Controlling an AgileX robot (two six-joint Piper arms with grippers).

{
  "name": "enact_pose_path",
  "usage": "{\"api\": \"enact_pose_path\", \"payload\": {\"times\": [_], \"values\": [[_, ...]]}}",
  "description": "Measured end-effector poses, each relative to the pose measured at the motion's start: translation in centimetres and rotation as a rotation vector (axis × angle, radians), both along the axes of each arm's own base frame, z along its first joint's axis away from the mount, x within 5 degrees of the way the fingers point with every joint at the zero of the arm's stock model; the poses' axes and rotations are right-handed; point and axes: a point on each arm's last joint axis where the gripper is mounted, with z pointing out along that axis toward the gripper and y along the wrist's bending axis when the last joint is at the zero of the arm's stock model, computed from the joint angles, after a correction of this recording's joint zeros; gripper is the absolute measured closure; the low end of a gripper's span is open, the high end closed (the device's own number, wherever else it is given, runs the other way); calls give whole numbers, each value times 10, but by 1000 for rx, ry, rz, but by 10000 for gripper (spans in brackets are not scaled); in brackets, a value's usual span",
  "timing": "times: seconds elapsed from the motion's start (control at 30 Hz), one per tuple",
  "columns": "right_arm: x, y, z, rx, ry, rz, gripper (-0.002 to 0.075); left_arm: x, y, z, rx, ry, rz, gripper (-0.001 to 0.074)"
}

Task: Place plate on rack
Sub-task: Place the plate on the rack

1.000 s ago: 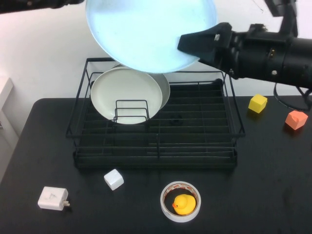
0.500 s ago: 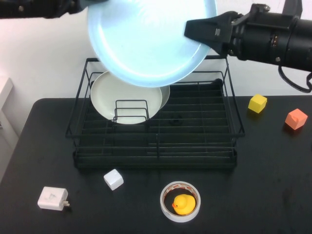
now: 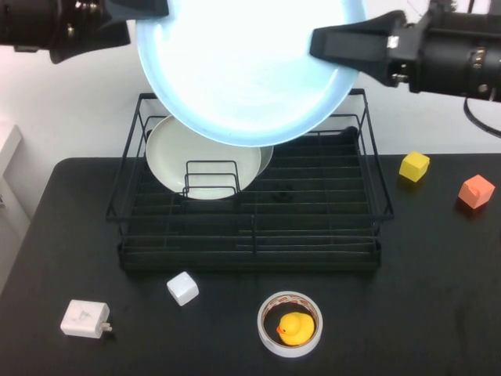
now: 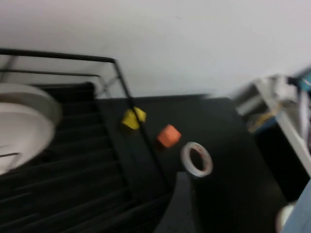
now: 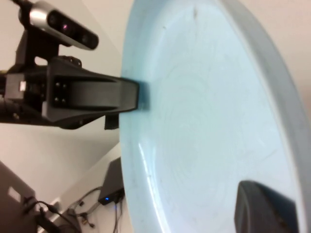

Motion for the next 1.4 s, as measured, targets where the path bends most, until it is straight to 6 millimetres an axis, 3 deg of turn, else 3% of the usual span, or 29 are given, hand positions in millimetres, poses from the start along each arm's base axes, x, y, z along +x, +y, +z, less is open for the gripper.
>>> {"api": "enact_pose_path", "payload": {"times": [0.2,0.33,0.53,0.73,0.97,1.07,1.2,1.27,1.4], "values": [[0,-7,1,12,4,15,615,-2,-3,3,-48,-46,-94,200],[1,-6,-1,15,14,25,615,2,-4,-2,-46,-47,-132,247],[6,-5,-9,17,53,32,615,8,-9,-12,-29,-73,-228,358],[8,-2,-13,24,66,67,615,4,-20,-17,26,-141,-348,633],[10,-3,-15,3,6,80,613,7,-22,-18,61,-187,-343,650],[7,-2,-14,11,-8,116,525,8,-22,-18,75,-212,-342,651],[5,-2,-14,17,-13,138,265,9,-22,-18,112,-276,-351,651],[7,-7,-12,20,-24,139,170,10,-22,-18,137,-312,-357,651],[11,-31,-7,44,-49,142,76,10,-22,-17,175,-365,-370,651]]}}
